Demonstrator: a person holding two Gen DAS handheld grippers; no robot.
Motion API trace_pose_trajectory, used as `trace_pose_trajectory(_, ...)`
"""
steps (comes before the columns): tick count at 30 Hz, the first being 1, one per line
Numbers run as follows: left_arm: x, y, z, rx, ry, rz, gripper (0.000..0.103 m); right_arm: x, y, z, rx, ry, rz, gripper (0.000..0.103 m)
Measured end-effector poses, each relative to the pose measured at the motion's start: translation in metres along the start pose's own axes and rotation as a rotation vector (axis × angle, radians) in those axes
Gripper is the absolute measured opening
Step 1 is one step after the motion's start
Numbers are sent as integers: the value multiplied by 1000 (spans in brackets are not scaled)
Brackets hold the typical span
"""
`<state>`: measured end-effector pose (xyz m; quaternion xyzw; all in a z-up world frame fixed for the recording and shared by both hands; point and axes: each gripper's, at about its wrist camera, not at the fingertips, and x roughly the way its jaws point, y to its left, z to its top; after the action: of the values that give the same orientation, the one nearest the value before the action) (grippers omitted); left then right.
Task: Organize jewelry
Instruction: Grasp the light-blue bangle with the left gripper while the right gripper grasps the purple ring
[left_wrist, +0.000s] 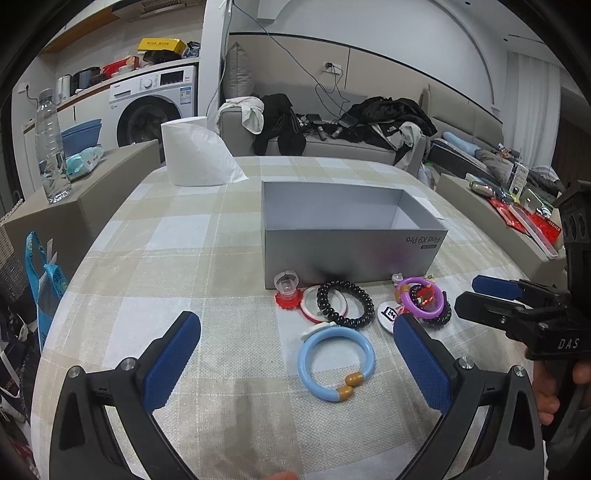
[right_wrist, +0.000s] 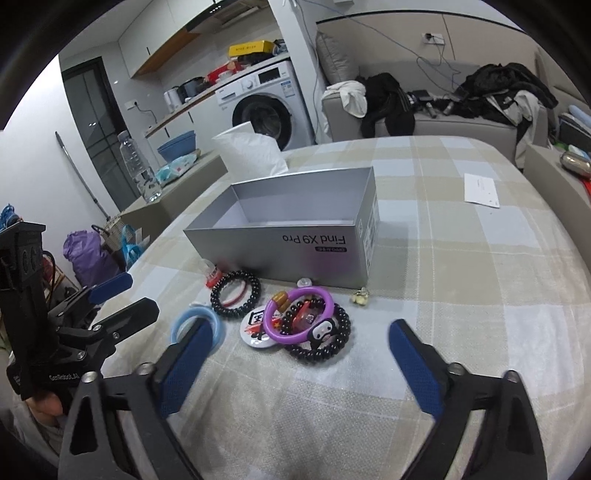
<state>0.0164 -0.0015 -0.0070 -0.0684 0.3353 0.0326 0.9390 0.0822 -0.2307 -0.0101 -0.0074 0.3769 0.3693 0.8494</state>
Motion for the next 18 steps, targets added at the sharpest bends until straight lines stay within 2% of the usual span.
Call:
trace_pose_trajectory(10, 13, -14, -8, 79, 113, -65, 98, 22, 11, 1, -88, 79, -16, 78)
trace_pose_trajectory(13, 18, -21, -11, 111, 154, -73, 77, 24, 14, 2, -107, 85, -22, 77)
trace_pose_trajectory(15, 23, -23, -11, 121, 184, -66, 73, 23, 12, 1, -103, 83, -19, 77)
trace_pose_trajectory(17, 25, -24, -11, 128, 202, -69, 56, 22, 10, 2, -98, 77, -21, 77)
trace_pose_trajectory(18, 26, -25, -12, 134, 213, -78, 53, 21, 10, 2, -95, 75, -22, 77)
